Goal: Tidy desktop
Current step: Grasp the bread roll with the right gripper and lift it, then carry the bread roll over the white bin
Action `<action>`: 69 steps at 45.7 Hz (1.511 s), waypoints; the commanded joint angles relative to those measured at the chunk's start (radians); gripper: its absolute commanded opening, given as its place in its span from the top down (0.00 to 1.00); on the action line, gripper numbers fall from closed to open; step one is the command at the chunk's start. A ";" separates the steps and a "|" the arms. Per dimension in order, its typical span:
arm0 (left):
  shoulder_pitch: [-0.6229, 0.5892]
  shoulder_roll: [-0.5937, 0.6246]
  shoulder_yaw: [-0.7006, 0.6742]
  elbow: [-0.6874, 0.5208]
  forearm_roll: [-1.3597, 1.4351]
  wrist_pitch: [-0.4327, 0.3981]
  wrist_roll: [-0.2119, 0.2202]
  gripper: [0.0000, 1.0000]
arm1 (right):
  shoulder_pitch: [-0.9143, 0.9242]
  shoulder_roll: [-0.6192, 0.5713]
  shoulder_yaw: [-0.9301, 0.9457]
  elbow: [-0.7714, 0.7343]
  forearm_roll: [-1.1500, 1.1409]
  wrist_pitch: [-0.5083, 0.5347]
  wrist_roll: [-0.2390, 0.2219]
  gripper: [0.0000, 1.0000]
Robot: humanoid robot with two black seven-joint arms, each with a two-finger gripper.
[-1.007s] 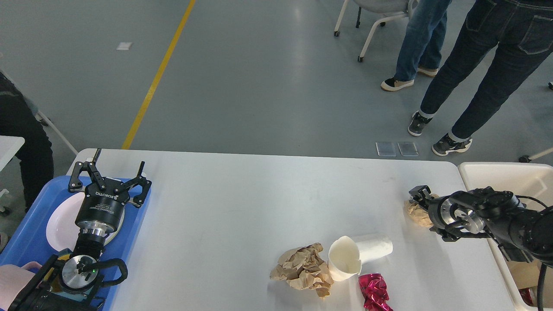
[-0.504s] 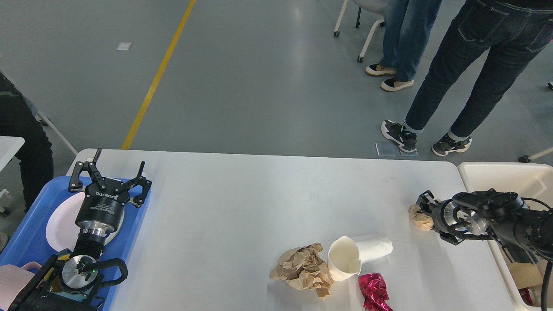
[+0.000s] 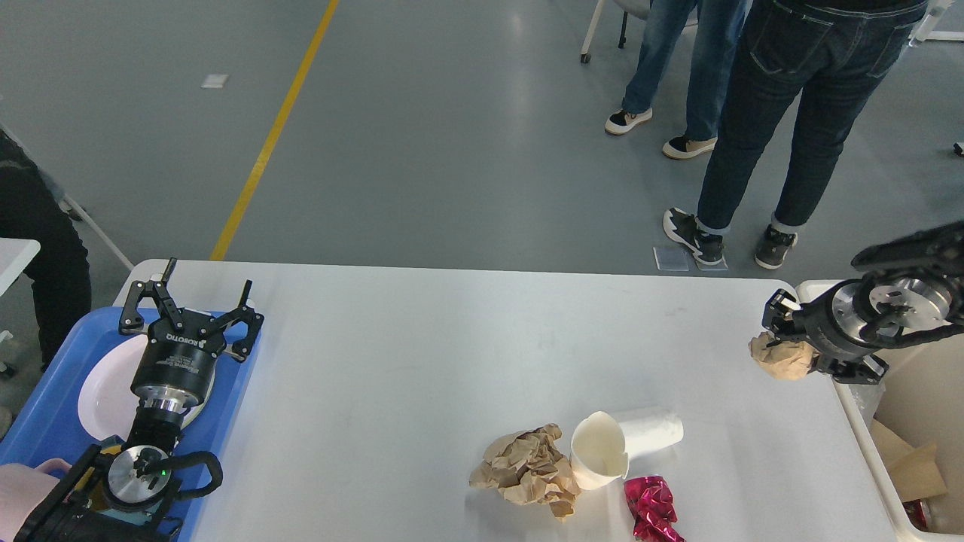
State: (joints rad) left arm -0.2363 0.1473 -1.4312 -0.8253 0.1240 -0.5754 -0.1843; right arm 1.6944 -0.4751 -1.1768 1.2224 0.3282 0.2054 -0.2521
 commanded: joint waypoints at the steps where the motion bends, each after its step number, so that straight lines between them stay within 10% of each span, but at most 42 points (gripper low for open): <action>1: 0.000 0.000 0.000 0.000 0.000 0.000 0.000 0.03 | 0.298 0.099 -0.173 0.216 -0.050 0.075 -0.001 1.00; 9: 0.000 0.000 0.000 0.000 0.000 0.000 0.000 0.04 | 0.481 0.125 -0.195 0.339 -0.130 0.281 -0.004 1.00; 19: 0.000 0.000 0.000 0.000 0.000 0.000 0.000 0.04 | 0.640 0.128 -0.193 0.447 -0.161 0.302 -0.004 1.00; 35: 0.000 0.000 0.000 0.000 0.000 0.000 0.000 0.04 | 0.526 -0.061 -0.285 0.343 -0.156 0.043 -0.003 1.00; 54: 0.000 0.000 0.000 0.000 0.000 0.000 0.000 0.04 | -0.416 -0.309 0.170 -0.501 -0.155 -0.052 0.005 1.00; 69: 0.000 0.000 0.000 0.000 0.000 0.000 0.000 0.04 | -1.107 0.067 0.528 -1.242 -0.155 -0.126 0.028 1.00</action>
State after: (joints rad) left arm -0.2362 0.1473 -1.4312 -0.8254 0.1242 -0.5753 -0.1840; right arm 0.7467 -0.5542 -0.6768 0.1875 0.1728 0.1321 -0.2412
